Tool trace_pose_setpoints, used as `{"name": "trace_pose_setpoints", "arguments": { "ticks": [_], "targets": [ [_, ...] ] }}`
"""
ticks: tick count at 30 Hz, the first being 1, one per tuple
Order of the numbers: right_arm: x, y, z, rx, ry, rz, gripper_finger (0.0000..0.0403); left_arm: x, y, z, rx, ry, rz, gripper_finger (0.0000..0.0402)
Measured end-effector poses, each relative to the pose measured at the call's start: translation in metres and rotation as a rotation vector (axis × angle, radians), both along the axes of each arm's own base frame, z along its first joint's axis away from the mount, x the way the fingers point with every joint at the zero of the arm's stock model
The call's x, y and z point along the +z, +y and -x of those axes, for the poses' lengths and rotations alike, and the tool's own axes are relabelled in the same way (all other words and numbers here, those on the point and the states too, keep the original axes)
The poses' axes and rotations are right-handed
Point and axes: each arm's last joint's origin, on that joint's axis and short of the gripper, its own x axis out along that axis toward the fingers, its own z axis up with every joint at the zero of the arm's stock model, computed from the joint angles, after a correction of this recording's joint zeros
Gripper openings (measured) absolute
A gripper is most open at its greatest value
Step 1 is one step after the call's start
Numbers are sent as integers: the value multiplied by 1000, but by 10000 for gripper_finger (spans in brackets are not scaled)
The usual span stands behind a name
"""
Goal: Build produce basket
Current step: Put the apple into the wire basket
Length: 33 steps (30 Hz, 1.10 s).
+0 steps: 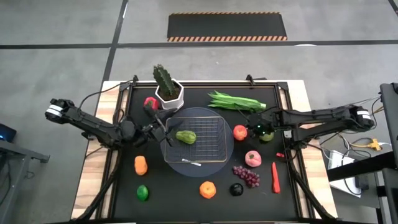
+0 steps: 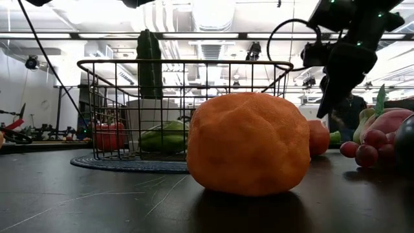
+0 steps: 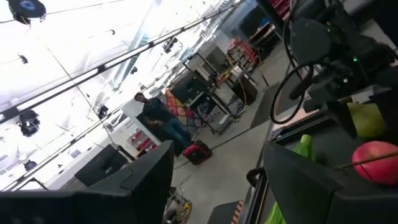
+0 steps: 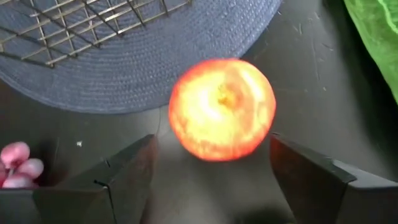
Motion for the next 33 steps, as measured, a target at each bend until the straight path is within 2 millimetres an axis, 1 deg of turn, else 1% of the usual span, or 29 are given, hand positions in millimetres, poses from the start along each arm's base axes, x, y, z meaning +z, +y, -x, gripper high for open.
{"name": "trace_pose_setpoints", "arguments": {
  "ticks": [6,12,19,23,33],
  "targets": [
    [-5,-2,-13,-7,38,12,306,-9,1,2,2,31,-12,228],
    [-11,-4,-28,-24,89,23,298,-8,3,8,2,12,-6,228],
    [-19,-5,-38,-57,141,38,283,-11,5,15,12,6,2,228],
    [-17,-6,-39,-68,136,50,262,-11,5,16,26,8,5,228],
    [-13,-5,-39,-57,126,36,189,-12,6,16,46,10,12,228]
  ]
}}
